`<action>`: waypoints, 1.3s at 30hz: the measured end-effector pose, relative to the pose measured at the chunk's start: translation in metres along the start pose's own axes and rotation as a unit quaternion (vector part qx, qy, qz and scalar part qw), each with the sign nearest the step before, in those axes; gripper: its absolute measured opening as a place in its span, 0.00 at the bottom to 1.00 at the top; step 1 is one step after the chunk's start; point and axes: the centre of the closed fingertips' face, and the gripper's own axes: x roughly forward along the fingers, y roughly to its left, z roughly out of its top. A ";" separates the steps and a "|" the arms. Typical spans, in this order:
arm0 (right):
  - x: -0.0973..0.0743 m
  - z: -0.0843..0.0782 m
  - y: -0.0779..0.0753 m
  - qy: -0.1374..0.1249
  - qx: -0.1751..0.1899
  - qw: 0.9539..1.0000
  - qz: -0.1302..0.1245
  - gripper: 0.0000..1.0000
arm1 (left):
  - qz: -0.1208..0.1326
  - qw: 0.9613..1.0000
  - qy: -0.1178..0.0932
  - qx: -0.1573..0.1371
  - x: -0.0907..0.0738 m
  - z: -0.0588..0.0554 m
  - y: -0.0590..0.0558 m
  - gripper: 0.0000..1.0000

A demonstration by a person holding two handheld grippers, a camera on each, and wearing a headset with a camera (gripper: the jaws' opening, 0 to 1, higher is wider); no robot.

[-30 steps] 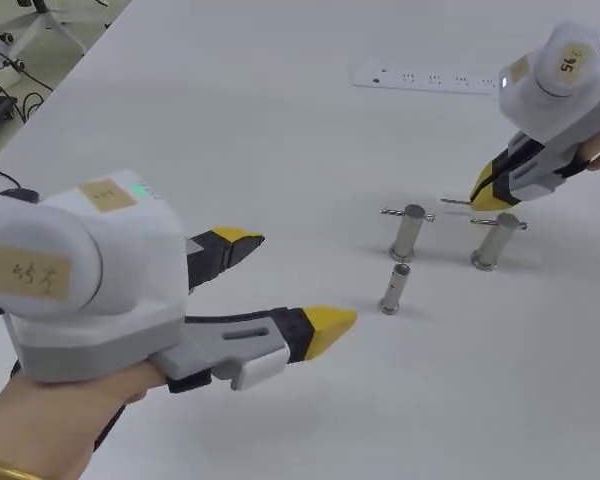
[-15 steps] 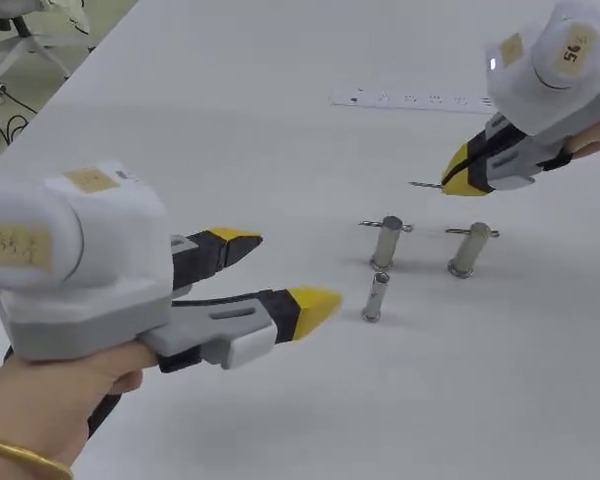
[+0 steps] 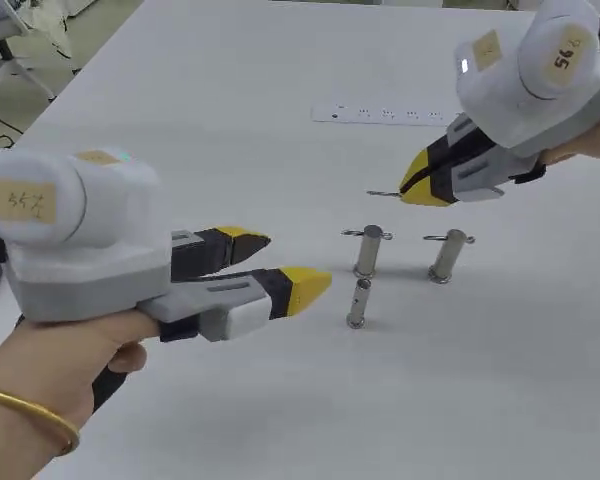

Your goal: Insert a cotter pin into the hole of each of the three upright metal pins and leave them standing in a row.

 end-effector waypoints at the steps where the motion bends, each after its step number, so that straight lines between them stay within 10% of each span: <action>1: -0.001 0.002 0.002 -0.002 -0.003 1.000 0.000 0.04 | -0.002 1.000 -0.001 -0.004 0.001 0.001 -0.001 0.40; 39: -0.005 0.050 0.069 -0.059 -0.042 0.997 0.023 0.04 | -0.062 0.988 -0.019 -0.140 0.018 0.004 -0.024 0.10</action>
